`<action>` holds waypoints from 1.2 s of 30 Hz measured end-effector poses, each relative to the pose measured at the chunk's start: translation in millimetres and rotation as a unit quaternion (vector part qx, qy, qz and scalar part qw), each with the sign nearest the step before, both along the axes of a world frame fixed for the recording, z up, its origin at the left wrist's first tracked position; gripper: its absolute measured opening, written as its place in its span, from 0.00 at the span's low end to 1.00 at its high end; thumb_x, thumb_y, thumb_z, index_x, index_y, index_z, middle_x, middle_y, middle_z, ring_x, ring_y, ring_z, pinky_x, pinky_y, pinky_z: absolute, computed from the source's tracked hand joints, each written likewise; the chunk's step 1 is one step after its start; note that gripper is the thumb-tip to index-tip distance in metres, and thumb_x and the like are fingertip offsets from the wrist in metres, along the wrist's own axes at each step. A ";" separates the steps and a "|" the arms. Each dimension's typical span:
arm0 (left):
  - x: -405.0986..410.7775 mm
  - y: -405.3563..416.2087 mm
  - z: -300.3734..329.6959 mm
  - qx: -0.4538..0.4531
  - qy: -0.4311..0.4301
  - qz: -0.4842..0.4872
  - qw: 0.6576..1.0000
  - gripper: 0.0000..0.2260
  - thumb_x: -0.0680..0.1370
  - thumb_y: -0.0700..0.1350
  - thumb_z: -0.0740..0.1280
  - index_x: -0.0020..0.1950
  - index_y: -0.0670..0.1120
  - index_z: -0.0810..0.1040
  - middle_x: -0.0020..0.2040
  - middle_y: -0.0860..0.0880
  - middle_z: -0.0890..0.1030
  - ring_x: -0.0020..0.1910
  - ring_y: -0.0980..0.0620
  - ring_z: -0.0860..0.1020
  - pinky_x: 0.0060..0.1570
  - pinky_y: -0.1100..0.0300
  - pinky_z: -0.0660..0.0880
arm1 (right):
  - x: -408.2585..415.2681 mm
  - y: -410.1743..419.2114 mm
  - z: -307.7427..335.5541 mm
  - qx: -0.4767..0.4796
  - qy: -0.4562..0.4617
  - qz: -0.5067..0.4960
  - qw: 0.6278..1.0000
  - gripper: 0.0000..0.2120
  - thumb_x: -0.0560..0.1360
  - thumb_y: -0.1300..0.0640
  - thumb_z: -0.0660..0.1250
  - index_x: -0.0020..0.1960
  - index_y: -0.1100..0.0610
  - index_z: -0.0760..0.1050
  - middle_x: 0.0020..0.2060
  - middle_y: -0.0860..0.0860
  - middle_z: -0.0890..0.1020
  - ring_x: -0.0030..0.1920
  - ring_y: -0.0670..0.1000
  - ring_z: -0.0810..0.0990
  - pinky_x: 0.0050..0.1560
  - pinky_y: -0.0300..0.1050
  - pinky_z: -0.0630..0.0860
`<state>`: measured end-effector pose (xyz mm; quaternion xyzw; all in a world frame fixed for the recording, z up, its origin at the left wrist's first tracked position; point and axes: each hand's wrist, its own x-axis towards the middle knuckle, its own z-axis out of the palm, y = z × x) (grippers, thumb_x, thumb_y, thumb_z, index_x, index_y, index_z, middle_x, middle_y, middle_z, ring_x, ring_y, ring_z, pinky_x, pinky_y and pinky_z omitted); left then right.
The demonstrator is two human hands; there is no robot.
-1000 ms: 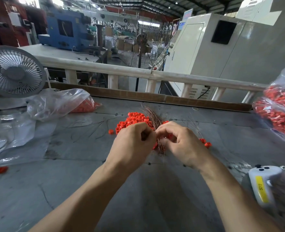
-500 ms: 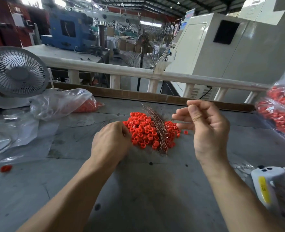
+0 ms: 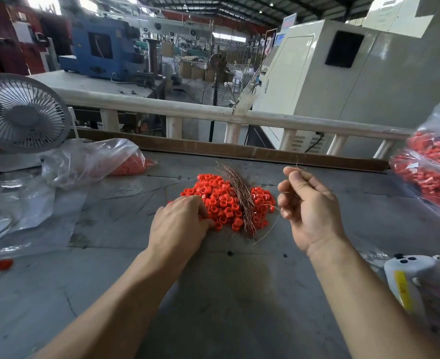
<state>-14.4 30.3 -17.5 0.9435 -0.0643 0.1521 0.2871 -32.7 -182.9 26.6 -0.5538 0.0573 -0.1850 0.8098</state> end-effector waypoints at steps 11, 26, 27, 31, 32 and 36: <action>-6.9 -1.9 8.6 -0.008 -0.005 -0.004 1.000 0.05 0.77 0.47 0.68 0.49 0.53 0.83 0.48 0.54 0.79 0.51 0.50 0.77 0.50 0.56 0.74 | -8.1 12.0 -2.7 -0.157 0.108 0.124 0.974 0.06 0.83 0.60 0.66 0.55 0.62 0.79 0.42 0.57 0.88 0.34 0.53 0.87 0.18 0.35 0.64; -6.1 -4.5 29.3 -0.625 0.177 -0.166 0.742 0.08 0.77 0.34 0.70 0.54 0.42 0.84 0.47 0.43 0.85 0.41 0.51 0.82 0.40 0.59 0.80 | -9.4 22.5 -4.5 -0.084 -0.002 0.178 0.980 0.08 0.74 0.55 0.71 0.49 0.54 0.87 0.42 0.56 0.87 0.36 0.50 0.85 0.25 0.37 0.72; -5.8 -5.2 29.4 -0.642 0.184 -0.178 0.723 0.10 0.75 0.34 0.70 0.55 0.41 0.84 0.48 0.42 0.85 0.41 0.50 0.82 0.39 0.59 0.80 | -9.8 24.8 -5.4 -0.102 -0.011 0.173 0.979 0.07 0.76 0.56 0.70 0.49 0.54 0.87 0.41 0.56 0.86 0.34 0.50 0.83 0.25 0.37 0.73; -5.2 -6.0 28.7 -0.671 0.182 -0.213 0.687 0.15 0.71 0.36 0.69 0.58 0.38 0.82 0.50 0.39 0.84 0.43 0.48 0.82 0.41 0.59 0.81 | -11.5 31.2 -9.7 -0.220 -0.047 0.128 0.966 0.10 0.82 0.62 0.67 0.54 0.52 0.86 0.38 0.54 0.86 0.30 0.48 0.78 0.25 0.39 0.72; -5.3 -5.9 28.3 -0.672 0.179 -0.219 0.684 0.15 0.72 0.36 0.69 0.58 0.38 0.82 0.50 0.39 0.84 0.43 0.48 0.82 0.42 0.59 0.81 | -11.9 32.1 -10.2 -0.245 -0.052 0.120 0.961 0.10 0.82 0.62 0.67 0.56 0.51 0.85 0.39 0.55 0.86 0.30 0.48 0.78 0.25 0.40 0.72; -5.7 -5.9 27.3 -0.667 0.173 -0.225 0.689 0.12 0.77 0.33 0.66 0.59 0.38 0.82 0.50 0.39 0.84 0.44 0.48 0.82 0.44 0.58 0.82 | -13.1 34.7 -10.1 -0.260 -0.085 0.092 0.957 0.05 0.81 0.60 0.68 0.54 0.53 0.82 0.36 0.55 0.85 0.29 0.47 0.75 0.27 0.36 0.70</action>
